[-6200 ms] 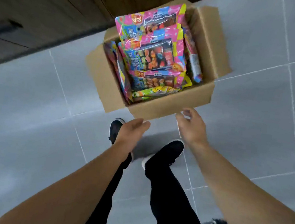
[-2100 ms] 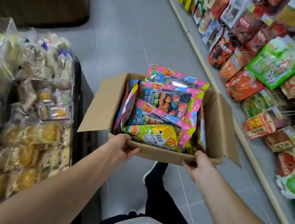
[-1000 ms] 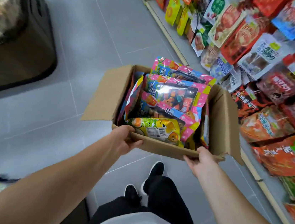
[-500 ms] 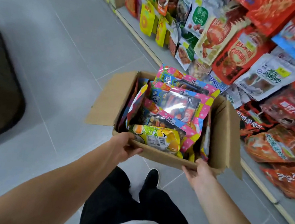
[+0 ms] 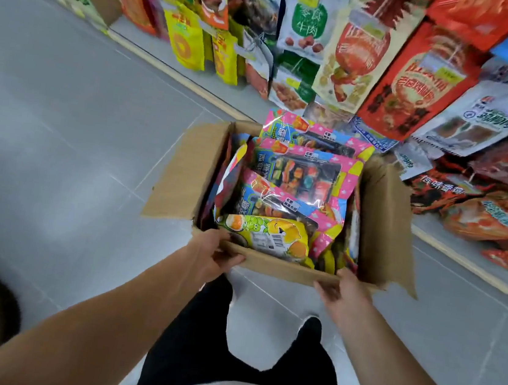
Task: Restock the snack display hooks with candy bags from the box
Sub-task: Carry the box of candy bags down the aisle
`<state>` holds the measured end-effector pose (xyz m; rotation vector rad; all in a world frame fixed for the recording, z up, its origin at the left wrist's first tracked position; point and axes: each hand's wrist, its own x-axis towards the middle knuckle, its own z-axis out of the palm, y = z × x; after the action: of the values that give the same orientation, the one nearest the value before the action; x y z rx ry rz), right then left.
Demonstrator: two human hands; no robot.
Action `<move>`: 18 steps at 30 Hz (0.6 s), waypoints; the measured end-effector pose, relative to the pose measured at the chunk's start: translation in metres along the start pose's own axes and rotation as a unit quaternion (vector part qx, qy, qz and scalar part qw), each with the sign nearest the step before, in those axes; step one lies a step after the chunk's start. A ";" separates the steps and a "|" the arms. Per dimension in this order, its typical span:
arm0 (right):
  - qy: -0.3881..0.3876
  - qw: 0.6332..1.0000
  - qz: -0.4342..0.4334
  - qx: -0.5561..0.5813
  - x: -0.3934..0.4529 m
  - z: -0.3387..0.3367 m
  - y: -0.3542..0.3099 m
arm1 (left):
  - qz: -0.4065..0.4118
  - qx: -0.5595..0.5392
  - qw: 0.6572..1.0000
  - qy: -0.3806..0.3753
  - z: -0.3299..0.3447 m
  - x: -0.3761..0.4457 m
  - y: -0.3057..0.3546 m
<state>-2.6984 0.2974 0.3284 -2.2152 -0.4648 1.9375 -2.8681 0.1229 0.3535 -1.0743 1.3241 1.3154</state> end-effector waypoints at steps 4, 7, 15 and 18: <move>0.012 0.999 0.015 0.034 0.004 0.053 0.018 | -0.012 0.032 0.999 -0.014 -0.008 0.033 0.060; 0.019 0.998 0.025 0.057 0.014 0.078 0.024 | -0.026 0.051 0.998 -0.009 -0.010 0.058 0.086; 0.056 0.991 0.065 0.101 0.099 0.110 0.040 | -0.062 0.083 0.994 0.021 0.013 0.159 0.101; 0.077 0.990 0.071 0.099 0.147 0.112 0.043 | -0.066 0.075 0.994 0.034 0.028 0.207 0.089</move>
<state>-2.7870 0.2973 0.1606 -2.2974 -0.0920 1.7708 -2.9888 0.1610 0.1645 -1.0911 1.3553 1.0734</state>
